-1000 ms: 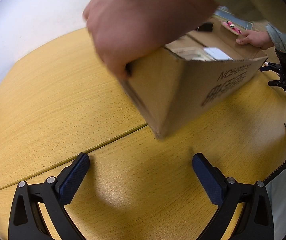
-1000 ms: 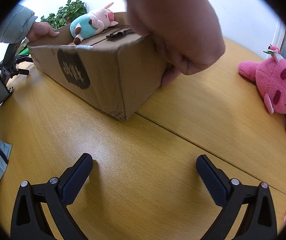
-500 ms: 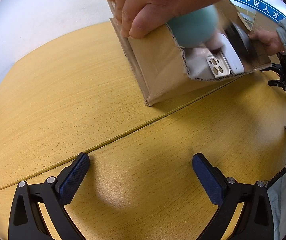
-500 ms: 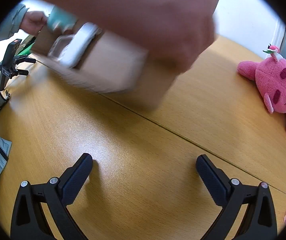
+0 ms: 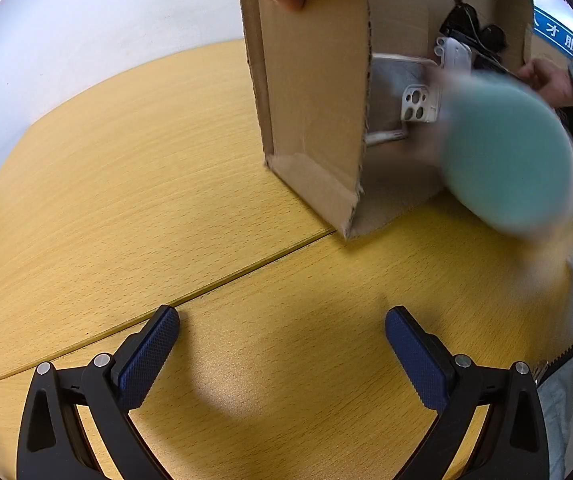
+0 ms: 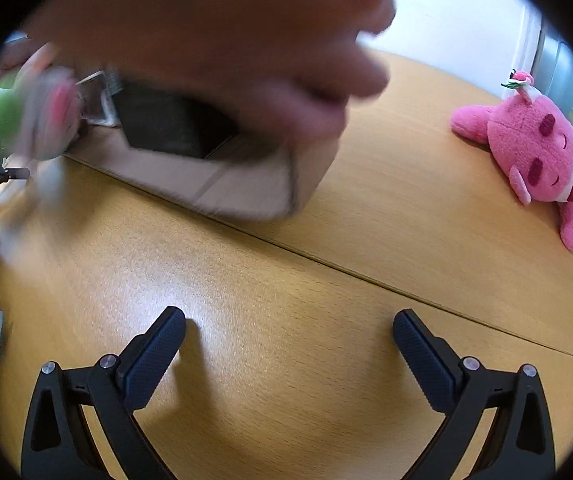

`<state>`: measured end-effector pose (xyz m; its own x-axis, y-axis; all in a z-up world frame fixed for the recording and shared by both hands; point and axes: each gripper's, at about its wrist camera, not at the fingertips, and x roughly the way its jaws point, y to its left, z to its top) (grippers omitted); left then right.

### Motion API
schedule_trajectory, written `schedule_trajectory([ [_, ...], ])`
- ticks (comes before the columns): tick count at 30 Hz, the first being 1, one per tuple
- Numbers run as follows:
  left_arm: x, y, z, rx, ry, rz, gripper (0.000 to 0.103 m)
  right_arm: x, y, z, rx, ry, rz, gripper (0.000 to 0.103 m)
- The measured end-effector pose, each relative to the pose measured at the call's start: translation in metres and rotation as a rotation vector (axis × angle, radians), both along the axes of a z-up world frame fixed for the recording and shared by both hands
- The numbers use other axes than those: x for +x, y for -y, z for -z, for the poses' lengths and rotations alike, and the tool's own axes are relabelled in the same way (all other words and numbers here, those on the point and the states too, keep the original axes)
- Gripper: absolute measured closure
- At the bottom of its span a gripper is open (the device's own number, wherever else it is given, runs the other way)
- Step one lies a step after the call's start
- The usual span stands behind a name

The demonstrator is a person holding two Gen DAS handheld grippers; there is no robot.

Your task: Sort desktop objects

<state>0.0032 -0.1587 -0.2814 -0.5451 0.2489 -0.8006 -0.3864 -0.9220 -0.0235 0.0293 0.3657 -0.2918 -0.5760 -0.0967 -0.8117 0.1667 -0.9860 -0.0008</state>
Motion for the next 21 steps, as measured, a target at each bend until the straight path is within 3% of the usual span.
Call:
schedule_trajectory([
  [18,0.003,0.001,-0.005,0.000,0.000,-0.004,0.000,0.007,-0.007,-0.006,0.002,0.001,0.029,0.000],
  [21,0.005,0.003,-0.006,0.000,0.000,-0.004,0.000,0.002,0.012,-0.001,0.006,0.004,0.028,0.000],
])
